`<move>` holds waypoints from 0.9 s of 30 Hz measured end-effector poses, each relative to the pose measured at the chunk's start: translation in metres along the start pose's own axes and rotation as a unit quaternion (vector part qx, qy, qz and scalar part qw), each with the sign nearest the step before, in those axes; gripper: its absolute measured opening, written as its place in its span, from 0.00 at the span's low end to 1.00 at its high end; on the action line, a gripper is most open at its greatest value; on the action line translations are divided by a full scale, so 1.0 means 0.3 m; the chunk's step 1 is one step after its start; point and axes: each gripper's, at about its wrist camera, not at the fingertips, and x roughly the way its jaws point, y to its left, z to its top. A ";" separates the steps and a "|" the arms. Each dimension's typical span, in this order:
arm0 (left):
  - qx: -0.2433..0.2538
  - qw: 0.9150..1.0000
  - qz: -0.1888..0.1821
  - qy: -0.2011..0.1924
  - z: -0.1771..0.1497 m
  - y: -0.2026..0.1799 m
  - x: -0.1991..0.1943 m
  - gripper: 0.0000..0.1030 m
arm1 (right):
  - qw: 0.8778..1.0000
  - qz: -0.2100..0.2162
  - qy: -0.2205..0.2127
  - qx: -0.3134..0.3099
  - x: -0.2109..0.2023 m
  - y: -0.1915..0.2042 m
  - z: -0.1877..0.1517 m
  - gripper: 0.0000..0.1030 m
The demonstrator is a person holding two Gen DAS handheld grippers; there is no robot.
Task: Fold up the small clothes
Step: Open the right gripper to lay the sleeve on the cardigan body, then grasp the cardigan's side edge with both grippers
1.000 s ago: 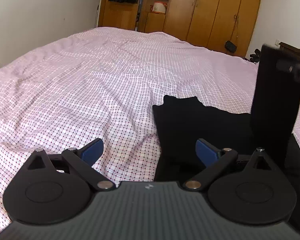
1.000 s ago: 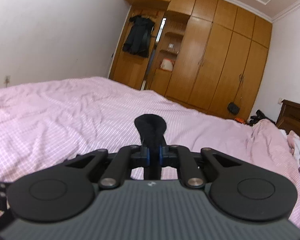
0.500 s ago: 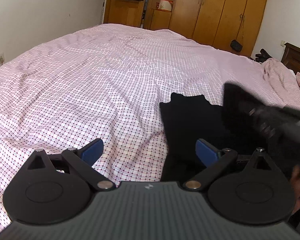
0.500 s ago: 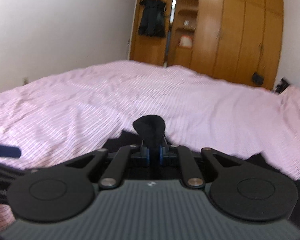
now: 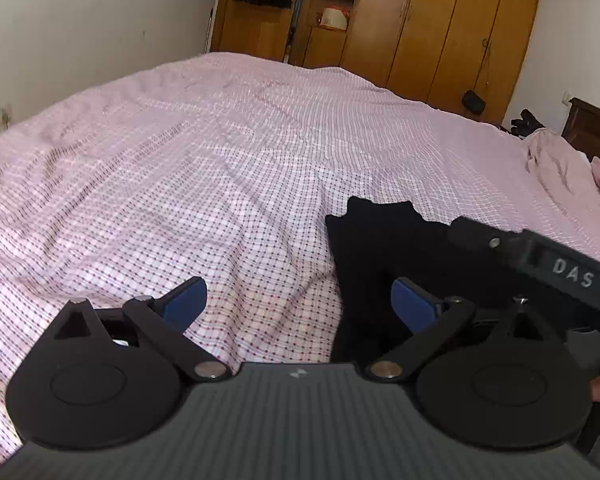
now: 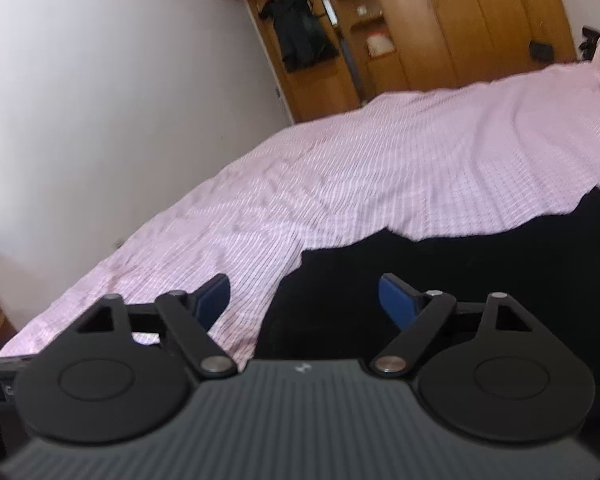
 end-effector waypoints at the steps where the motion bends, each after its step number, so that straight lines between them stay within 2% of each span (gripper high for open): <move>1: 0.000 1.000 -0.001 0.002 -0.001 -0.003 0.001 0.98 | 1.000 0.001 0.000 -0.002 -0.009 -0.003 0.003 0.80; 5: 0.014 1.000 -0.002 0.005 -0.013 -0.021 0.007 0.98 | 1.000 -0.001 0.016 -0.012 -0.028 -0.017 0.005 0.80; 10: 0.020 1.000 -0.021 0.004 -0.033 -0.042 0.008 0.98 | 1.000 0.004 0.005 0.014 -0.112 -0.080 -0.016 0.80; 15: 0.012 0.997 -0.070 0.017 -0.070 -0.046 -0.013 0.99 | 1.000 0.004 0.000 0.018 -0.253 -0.155 -0.022 0.80; 21: 0.041 0.997 -0.069 0.009 -0.145 -0.068 -0.068 0.99 | 0.999 0.036 0.008 0.021 -0.448 -0.284 -0.045 0.80; 24: 0.031 0.997 -0.066 0.018 -0.167 -0.069 -0.076 1.00 | 1.000 0.010 0.001 -0.006 -0.520 -0.321 -0.070 0.81; 27: 0.012 0.997 -0.065 0.047 -0.195 -0.059 -0.067 1.00 | 0.999 -0.028 -0.010 -0.014 -0.593 -0.361 -0.111 0.81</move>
